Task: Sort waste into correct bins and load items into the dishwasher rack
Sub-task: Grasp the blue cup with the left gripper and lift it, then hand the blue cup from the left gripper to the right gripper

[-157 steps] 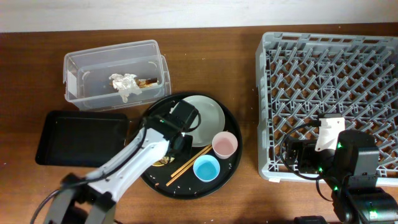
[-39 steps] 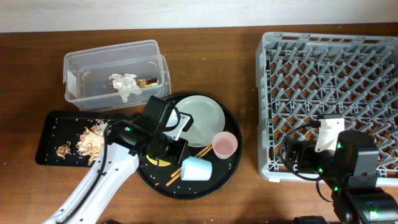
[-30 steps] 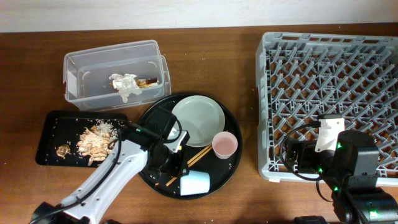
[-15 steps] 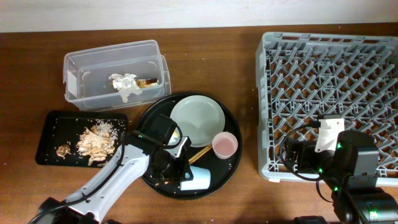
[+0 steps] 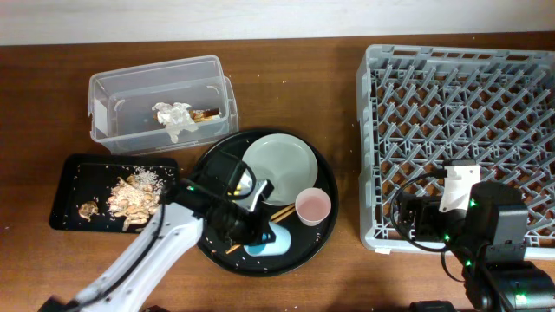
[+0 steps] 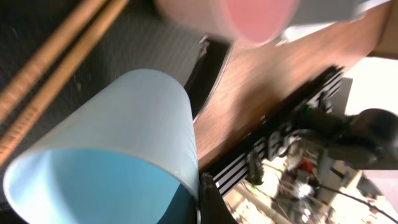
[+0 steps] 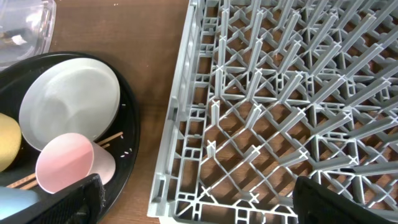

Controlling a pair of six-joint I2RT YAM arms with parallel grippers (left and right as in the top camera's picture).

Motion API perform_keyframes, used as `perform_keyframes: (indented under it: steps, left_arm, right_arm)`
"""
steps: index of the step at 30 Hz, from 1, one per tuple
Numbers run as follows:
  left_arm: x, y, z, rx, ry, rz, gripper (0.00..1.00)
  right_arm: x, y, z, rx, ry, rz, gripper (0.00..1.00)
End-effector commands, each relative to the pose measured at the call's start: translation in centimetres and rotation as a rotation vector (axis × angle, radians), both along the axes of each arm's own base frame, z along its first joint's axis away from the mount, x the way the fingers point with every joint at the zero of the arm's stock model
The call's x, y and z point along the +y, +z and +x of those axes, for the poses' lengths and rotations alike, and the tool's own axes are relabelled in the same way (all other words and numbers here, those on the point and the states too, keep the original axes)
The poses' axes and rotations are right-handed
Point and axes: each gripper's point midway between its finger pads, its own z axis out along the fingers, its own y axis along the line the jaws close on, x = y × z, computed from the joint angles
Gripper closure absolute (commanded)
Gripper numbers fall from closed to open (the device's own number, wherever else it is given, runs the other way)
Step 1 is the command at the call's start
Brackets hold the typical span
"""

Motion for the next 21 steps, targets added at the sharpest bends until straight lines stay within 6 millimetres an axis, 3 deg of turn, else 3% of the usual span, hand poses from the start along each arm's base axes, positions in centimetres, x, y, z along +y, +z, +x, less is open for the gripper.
perform_keyframes:
  steps: [1,3,5,7,9,12,15,21]
  left_arm:
    - [1.3,6.1,3.9,-0.234,0.074,-0.012,1.0]
    - [2.0,8.4,6.0,-0.311,0.126,-0.063,1.0]
    - [1.1,10.4,7.6,-0.392,0.09,-0.194,1.0]
    - [-0.8,13.0,8.6,-0.452,-0.01,-0.422,1.0]
    - [-2.1,14.7,8.1,-0.465,-0.132,-0.616,1.0]
    - [-3.0,14.4,8.0,-0.406,-0.201,-0.75,1.0]
    - [-3.4,15.3,7.8,-0.388,-0.267,-0.881,1.0]
    - [-3.6,15.8,7.2,-0.37,-0.293,-0.924,1.0]
  right_arm:
    - [-0.4,1.6,0.9,-0.063,-0.03,-0.005,0.02]
    - [0.2,2.0,1.5,-0.084,-0.004,0.019,0.02]
    - [2.2,1.6,2.2,-0.062,0.092,0.082,0.02]
    - [6.3,0.5,2.5,0.005,0.309,0.213,0.02]
    - [9.6,0.3,2.2,0.049,0.501,0.347,0.02]
    - [12.2,0.3,2.4,0.066,0.67,0.48,0.02]
    - [13.4,0.2,3.0,0.053,0.773,0.541,0.02]
    - [14.9,0.6,3.6,0.039,0.897,0.685,0.02]
